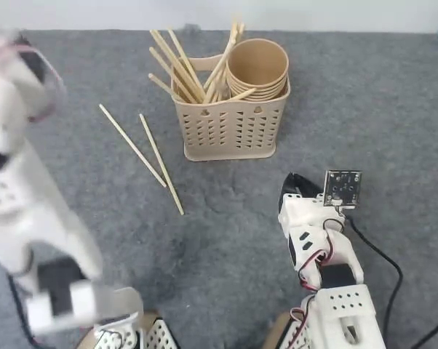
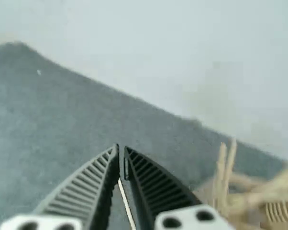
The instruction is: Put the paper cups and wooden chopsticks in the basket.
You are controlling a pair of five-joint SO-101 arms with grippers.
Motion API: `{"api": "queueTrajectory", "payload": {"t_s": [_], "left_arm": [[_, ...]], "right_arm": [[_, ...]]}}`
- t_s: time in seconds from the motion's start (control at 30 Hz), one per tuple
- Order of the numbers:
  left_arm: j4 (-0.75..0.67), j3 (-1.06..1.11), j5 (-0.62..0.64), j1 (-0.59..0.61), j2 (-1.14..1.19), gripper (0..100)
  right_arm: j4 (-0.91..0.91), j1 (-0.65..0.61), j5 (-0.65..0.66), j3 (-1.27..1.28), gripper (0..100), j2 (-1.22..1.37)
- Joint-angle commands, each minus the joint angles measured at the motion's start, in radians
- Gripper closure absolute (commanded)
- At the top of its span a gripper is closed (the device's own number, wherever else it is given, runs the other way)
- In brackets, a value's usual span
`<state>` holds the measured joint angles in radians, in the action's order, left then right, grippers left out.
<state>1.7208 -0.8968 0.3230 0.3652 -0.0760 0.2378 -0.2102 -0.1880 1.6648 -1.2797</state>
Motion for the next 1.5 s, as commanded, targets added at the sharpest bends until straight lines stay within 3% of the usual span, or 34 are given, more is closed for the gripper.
{"api": "queueTrajectory", "payload": {"t_s": [0.0,0.4,0.5,0.83,1.17,1.47], "left_arm": [[-0.236,0.476,-0.009,-0.106,-0.347,99],[-1.197,1.271,-0.011,-0.279,-0.957,99],[-1.349,1.348,-0.011,-0.316,-1.005,99],[-1.494,1.178,-0.011,-0.463,-0.758,99],[-1.217,0.754,-0.008,-0.488,-0.327,99],[-1.192,0.664,-0.006,-0.559,-0.183,99]], "right_arm": [[0.005,0.007,0.017,0.021,95.7,-0.015],[0.010,0.012,0.017,0.023,96.1,-0.015],[0.036,0.008,0.017,0.023,95.9,-0.024],[0.035,0.008,0.017,0.023,95.7,-0.022],[0.027,0.012,0.017,0.023,95.7,-0.018],[0.025,0.012,0.017,0.023,95.7,-0.016]]}}
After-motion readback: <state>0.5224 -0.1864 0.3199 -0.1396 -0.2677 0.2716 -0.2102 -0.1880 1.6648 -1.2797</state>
